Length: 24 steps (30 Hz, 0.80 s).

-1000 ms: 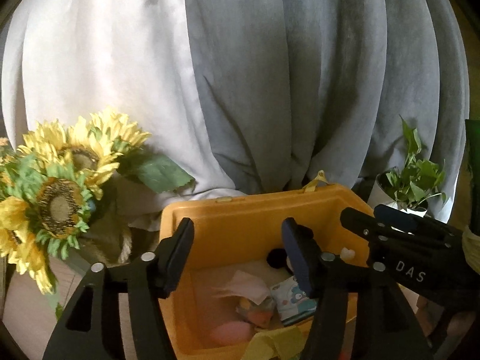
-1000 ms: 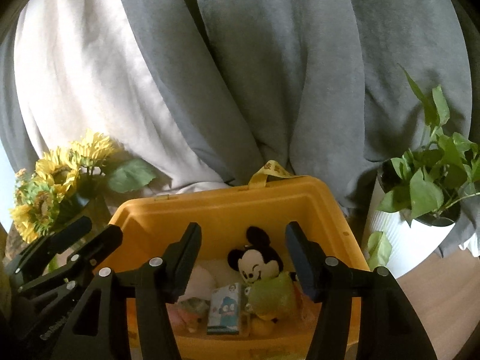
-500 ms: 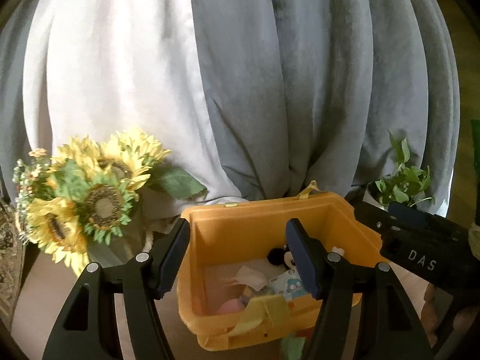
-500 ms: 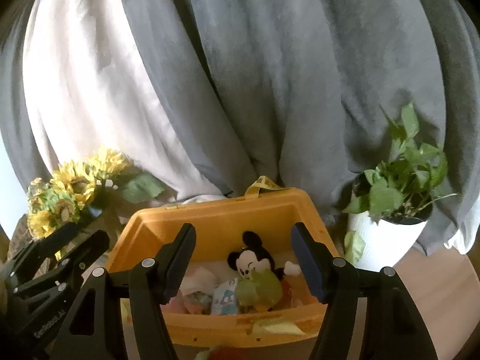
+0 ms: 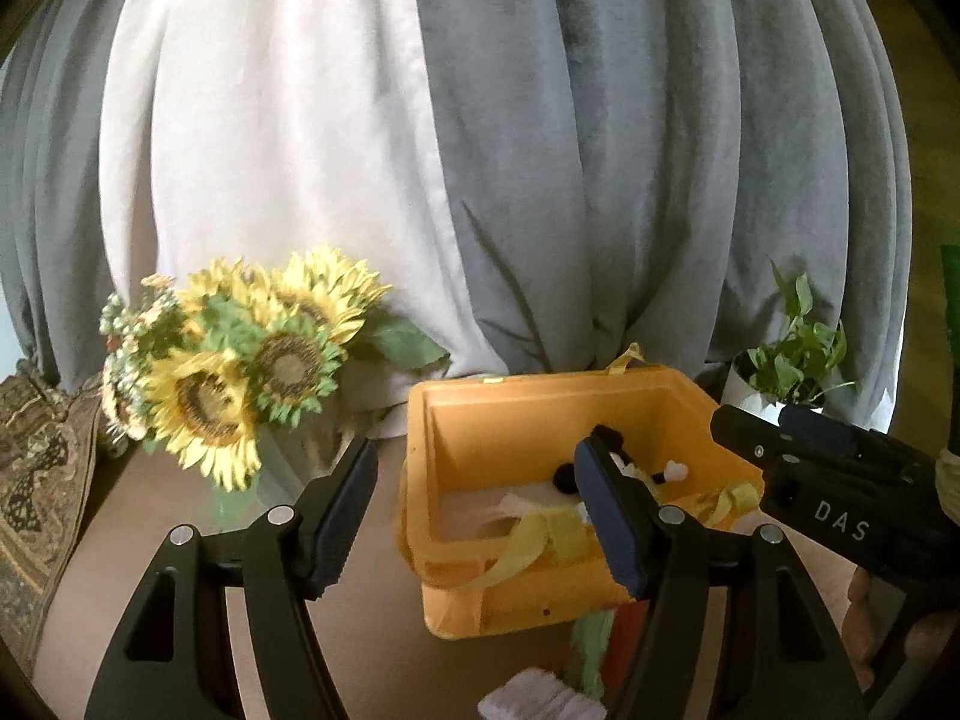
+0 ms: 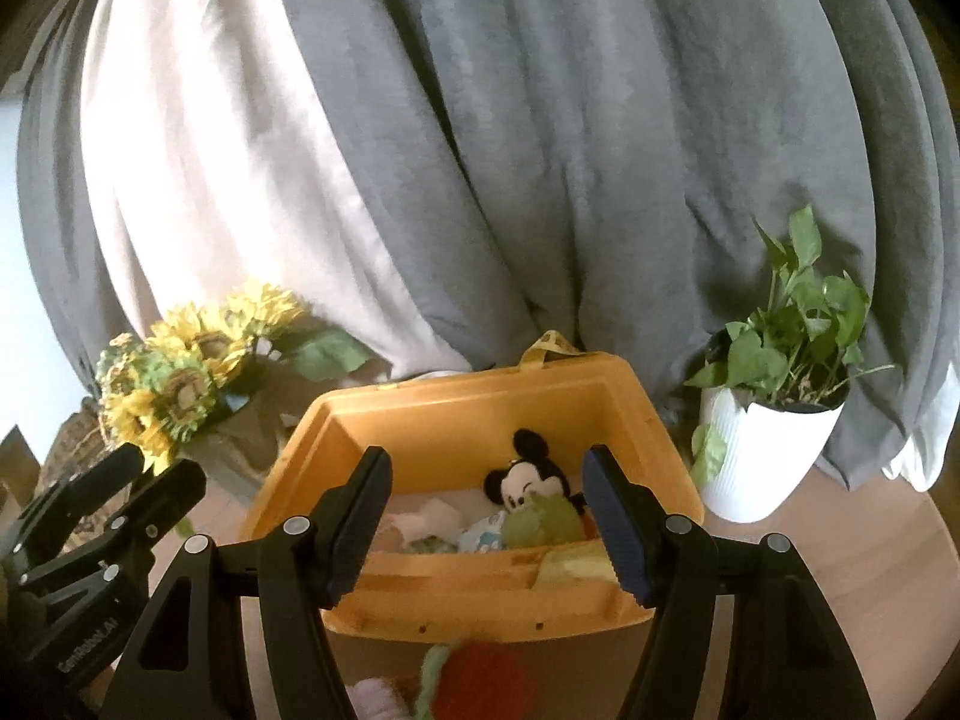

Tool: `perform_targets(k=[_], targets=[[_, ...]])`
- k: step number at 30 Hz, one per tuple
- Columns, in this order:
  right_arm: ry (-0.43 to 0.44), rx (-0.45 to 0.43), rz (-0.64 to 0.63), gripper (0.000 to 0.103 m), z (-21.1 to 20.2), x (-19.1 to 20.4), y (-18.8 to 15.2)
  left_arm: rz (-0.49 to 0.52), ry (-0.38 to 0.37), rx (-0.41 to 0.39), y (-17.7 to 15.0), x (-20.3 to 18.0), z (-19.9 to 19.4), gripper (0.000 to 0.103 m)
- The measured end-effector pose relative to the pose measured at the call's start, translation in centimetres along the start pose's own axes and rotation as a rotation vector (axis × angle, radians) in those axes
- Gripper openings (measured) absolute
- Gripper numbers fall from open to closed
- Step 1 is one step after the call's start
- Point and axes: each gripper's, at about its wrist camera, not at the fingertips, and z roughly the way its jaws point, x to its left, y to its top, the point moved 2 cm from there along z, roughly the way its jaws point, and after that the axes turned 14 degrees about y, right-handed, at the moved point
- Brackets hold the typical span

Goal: Organize soft objects
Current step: 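Withdraw both open tools from the crate toward the sock and pompom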

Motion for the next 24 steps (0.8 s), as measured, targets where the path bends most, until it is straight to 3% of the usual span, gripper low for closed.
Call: perform_targets(k=[24], targets=[[0.012, 0.132, 0.027, 0.067, -0.4, 0.7, -6.3, 0.013, -0.012, 0.17, -6.3, 0.4, -0.3, 0.067]])
